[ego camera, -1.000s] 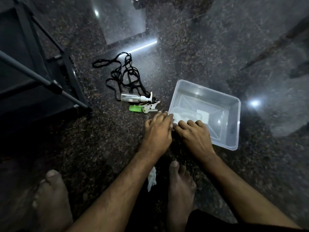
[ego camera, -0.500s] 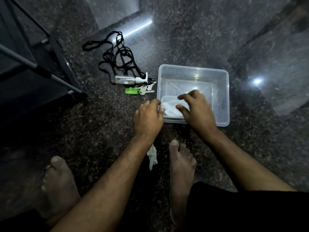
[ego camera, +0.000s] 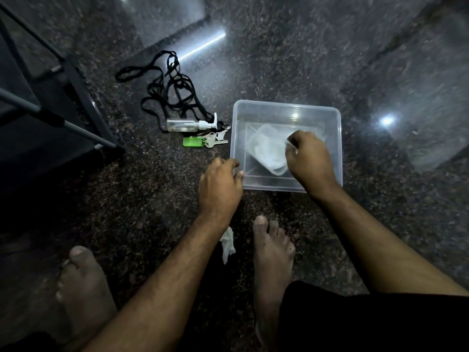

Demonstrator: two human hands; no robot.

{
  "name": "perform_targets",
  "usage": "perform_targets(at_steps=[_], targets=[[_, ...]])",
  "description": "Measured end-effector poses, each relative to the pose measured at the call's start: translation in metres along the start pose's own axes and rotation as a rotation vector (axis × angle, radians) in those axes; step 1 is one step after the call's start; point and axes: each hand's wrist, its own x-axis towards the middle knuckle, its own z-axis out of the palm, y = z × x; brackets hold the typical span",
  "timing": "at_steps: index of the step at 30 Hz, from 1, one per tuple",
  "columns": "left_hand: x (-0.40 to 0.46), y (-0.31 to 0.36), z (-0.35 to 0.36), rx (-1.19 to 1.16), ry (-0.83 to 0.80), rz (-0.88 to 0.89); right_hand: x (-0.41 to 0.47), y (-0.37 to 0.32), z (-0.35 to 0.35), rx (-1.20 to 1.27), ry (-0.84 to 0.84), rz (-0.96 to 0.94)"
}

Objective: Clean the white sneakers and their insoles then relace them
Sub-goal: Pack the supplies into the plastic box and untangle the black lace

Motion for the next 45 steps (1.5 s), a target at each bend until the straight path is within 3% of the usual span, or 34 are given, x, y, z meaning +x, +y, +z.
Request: perform_targets(at_steps=[5,11,17,21,24,27,30,31,34,37,41,45], targets=[[-0.006,0.001,0.002,0.006,-0.002,-0.032,0.001,0.002,-0.002,0.291,-0.018,0.197],[-0.007,-0.006,-0.004,0.022,0.002,-0.110,0.000,0.009,-0.005,0.154,0.021,0.211],[0.001,-0.014,-0.011,-0.105,-0.029,-0.070,0.000,0.017,-0.008,0.056,-0.001,0.193],[0.003,-0.020,-0.021,-0.160,0.147,-0.017,-0.011,0.004,-0.014,-0.187,0.114,0.018],[0.010,-0.032,-0.032,-0.287,0.195,-0.116,-0.022,-0.022,-0.016,-0.107,0.132,-0.221],[0.013,-0.053,-0.040,-0.307,0.155,-0.173,-0.047,-0.058,-0.008,-0.026,-0.111,-0.551],[0.002,-0.068,-0.040,-0.250,0.146,-0.192,-0.079,-0.082,0.015,-0.192,-0.434,-0.933],[-0.003,-0.070,-0.038,-0.258,0.160,-0.199,-0.089,-0.085,0.023,-0.266,-0.521,-0.985],[-0.021,-0.072,-0.025,-0.278,0.171,-0.207,-0.108,-0.079,0.047,-0.458,-0.679,-0.932],[-0.031,-0.075,-0.013,-0.289,0.122,-0.212,-0.113,-0.070,0.067,-0.515,-0.707,-0.887],[-0.033,-0.082,-0.007,-0.291,0.090,-0.219,-0.108,-0.071,0.078,-0.208,-0.722,-0.724],[-0.029,-0.088,-0.007,-0.401,0.095,-0.226,-0.099,-0.082,0.070,0.087,-0.560,-0.645]])
